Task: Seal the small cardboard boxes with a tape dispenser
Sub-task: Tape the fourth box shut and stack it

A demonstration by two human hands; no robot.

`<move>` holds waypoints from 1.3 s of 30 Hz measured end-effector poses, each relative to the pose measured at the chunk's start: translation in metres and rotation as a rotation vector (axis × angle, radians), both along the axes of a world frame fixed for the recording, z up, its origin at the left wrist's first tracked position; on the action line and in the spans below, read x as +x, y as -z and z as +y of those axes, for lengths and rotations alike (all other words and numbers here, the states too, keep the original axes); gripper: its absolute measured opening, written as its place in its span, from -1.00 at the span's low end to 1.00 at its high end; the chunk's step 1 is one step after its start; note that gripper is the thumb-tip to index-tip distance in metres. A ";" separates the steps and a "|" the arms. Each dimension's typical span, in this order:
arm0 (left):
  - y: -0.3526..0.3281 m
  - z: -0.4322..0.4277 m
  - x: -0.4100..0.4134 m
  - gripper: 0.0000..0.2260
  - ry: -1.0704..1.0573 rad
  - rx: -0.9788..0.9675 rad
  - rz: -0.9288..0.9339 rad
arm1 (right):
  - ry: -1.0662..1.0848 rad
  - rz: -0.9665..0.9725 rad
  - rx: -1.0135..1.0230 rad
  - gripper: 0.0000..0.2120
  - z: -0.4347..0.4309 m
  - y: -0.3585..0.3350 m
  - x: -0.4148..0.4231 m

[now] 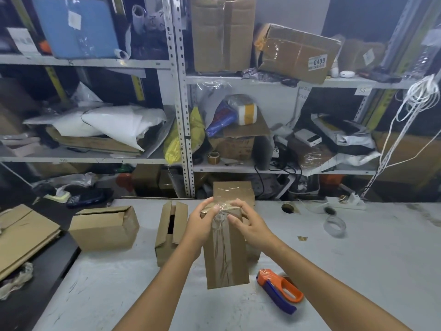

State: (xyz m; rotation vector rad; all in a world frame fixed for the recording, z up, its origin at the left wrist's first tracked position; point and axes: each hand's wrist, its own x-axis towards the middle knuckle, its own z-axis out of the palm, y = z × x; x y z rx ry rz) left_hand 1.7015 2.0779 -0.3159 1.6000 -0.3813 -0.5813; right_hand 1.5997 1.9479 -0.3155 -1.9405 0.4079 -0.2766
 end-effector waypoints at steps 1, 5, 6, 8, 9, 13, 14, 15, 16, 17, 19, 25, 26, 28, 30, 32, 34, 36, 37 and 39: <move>0.001 0.000 0.001 -0.71 -0.017 0.001 0.008 | -0.003 0.011 0.022 -0.59 0.002 -0.002 0.001; -0.001 0.001 -0.002 -0.66 -0.043 -0.005 -0.001 | 0.050 0.077 0.204 -0.34 0.008 -0.011 0.008; -0.001 0.002 -0.003 -0.63 -0.037 0.006 -0.024 | 0.067 0.102 0.228 -0.33 0.008 -0.012 0.009; 0.000 0.001 -0.003 -0.56 -0.021 0.039 -0.064 | 0.094 0.128 0.250 -0.35 0.010 -0.012 0.012; 0.001 0.001 -0.003 -0.51 -0.016 0.043 -0.074 | 0.100 0.126 0.259 -0.36 0.012 -0.013 0.012; 0.003 0.006 -0.003 -0.35 -0.024 0.023 -0.047 | 0.096 0.094 0.274 -0.41 0.017 -0.013 0.012; 0.003 0.007 -0.005 -0.30 -0.029 0.005 -0.030 | 0.092 0.084 0.284 -0.42 0.019 -0.012 0.012; 0.003 0.007 -0.006 -0.26 -0.036 -0.002 -0.014 | 0.090 0.074 0.292 -0.42 0.020 -0.011 0.012; 0.003 0.008 -0.007 -0.23 -0.045 -0.003 0.000 | 0.090 0.064 0.298 -0.41 0.022 -0.010 0.012; 0.004 0.008 -0.006 -0.21 -0.060 0.002 0.015 | 0.092 0.061 0.291 -0.41 0.024 -0.010 0.011; 0.006 0.008 -0.006 -0.35 -0.072 0.028 0.043 | 0.087 0.062 0.263 -0.40 0.027 -0.011 0.010; 0.009 0.014 -0.006 -0.65 -0.082 -0.009 0.039 | 0.003 0.086 0.244 -0.36 0.024 -0.014 0.007; 0.009 0.014 -0.006 -0.63 -0.083 -0.003 0.035 | 0.007 0.080 0.264 -0.40 0.025 -0.015 0.007; 0.010 0.013 -0.005 -0.54 -0.074 0.009 0.023 | 0.028 0.074 0.274 -0.45 0.031 -0.016 0.007; 0.010 0.012 -0.006 -0.48 -0.067 0.018 -0.003 | 0.040 0.079 0.246 -0.44 0.036 -0.016 0.007; 0.010 0.013 -0.004 -0.41 -0.041 0.026 -0.012 | 0.040 0.079 0.216 -0.41 0.038 -0.015 0.007; 0.010 0.014 0.000 -0.34 0.003 0.037 -0.015 | 0.074 0.059 0.217 -0.41 0.036 -0.012 0.008; 0.005 0.017 0.003 -0.31 0.054 0.039 -0.001 | 0.123 0.060 0.245 -0.43 0.029 -0.011 0.009; 0.003 0.018 0.004 -0.33 0.078 0.028 0.017 | 0.143 0.068 0.271 -0.44 0.025 -0.011 0.010; -0.002 0.019 0.007 -0.45 0.104 -0.023 0.068 | 0.174 0.079 0.332 -0.46 0.018 -0.012 0.010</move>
